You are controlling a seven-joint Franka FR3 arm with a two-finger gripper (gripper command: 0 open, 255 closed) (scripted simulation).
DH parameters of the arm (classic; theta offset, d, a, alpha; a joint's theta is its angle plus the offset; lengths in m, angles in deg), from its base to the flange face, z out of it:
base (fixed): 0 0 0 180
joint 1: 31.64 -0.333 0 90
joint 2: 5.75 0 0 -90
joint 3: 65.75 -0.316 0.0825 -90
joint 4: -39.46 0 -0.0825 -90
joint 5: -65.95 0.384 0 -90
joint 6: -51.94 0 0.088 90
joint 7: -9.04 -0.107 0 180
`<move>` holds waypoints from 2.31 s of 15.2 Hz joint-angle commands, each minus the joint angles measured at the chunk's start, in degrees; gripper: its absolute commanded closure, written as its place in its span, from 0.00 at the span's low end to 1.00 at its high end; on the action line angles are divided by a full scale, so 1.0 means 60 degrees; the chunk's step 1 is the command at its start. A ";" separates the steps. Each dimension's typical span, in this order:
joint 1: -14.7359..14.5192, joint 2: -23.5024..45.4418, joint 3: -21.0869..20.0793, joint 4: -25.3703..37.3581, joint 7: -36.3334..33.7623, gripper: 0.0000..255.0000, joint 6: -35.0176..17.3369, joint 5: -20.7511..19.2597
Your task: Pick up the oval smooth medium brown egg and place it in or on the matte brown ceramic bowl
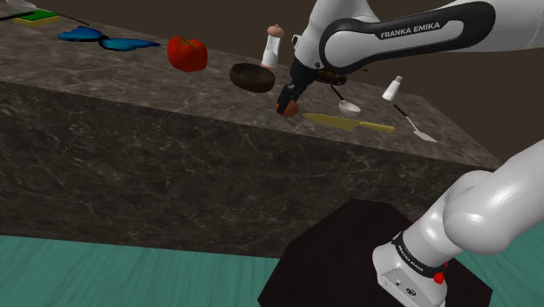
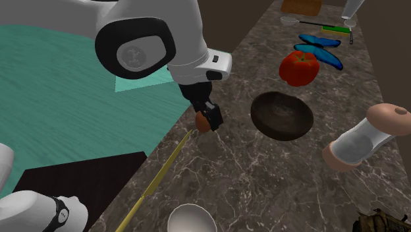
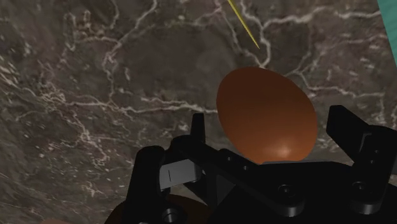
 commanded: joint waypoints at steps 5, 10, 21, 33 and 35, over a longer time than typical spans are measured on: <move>0.0001 0.0002 0.0001 0.0002 0.0001 1.00 -0.0001 0.0000; 0.0001 0.0000 0.0001 0.0000 0.0002 1.00 -0.0001 0.0000; -0.0009 -0.0302 0.0031 0.0988 0.0126 1.00 0.1283 0.0094; -0.0005 -0.0388 0.0052 0.2442 0.0229 1.00 0.2819 0.0139; -0.0004 -0.0383 0.0053 0.2582 0.0236 1.00 0.2954 0.0140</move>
